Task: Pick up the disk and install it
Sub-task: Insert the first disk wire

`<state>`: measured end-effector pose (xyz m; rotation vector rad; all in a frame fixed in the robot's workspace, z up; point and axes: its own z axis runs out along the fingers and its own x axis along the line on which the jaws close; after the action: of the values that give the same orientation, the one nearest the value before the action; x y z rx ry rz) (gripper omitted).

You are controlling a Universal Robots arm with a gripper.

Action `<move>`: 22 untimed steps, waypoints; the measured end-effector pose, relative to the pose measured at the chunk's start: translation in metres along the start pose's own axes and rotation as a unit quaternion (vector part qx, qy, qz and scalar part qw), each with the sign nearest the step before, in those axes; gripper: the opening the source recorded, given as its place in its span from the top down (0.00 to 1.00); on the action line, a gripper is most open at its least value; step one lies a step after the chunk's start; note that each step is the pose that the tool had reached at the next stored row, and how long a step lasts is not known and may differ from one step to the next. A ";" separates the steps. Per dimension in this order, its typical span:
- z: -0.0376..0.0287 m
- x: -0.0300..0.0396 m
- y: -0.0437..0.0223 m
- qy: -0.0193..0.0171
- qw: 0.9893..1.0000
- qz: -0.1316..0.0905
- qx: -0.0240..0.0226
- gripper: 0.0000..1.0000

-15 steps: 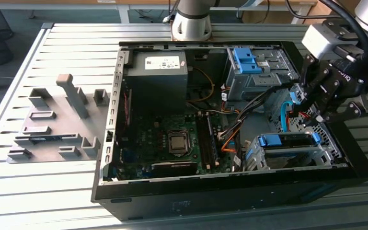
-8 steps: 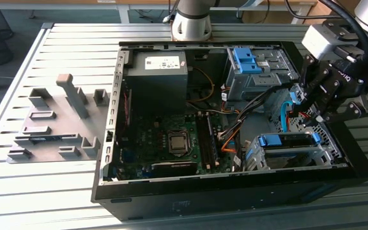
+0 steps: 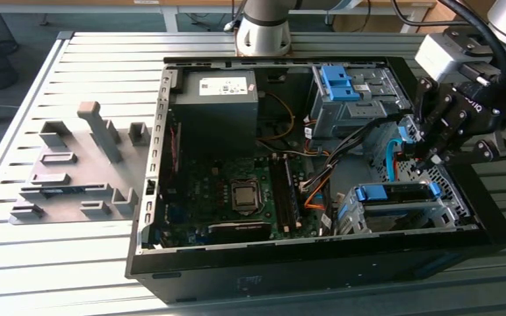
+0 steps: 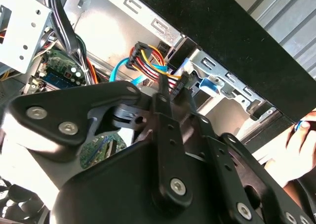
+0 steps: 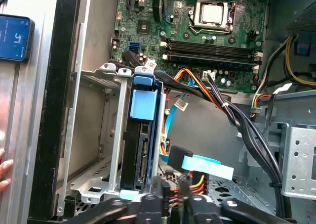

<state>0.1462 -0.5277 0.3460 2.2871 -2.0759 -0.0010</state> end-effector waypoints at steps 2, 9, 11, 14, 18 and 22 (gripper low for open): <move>0.0000 0.0000 0.0000 0.000 1.000 0.000 0.000 0.77; 0.0002 0.0022 0.0019 0.000 1.000 0.000 0.000 0.84; 0.0004 0.0047 0.0038 0.000 1.000 0.000 0.001 0.84; 0.0007 0.0081 0.0091 0.000 1.000 0.000 0.003 0.84; 0.0013 0.0089 0.0116 0.000 1.000 0.004 0.004 0.84; 0.0020 0.0091 0.0116 0.000 1.000 0.014 0.004 0.84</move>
<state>0.1355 -0.5379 0.3447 2.2629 -2.1108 0.0078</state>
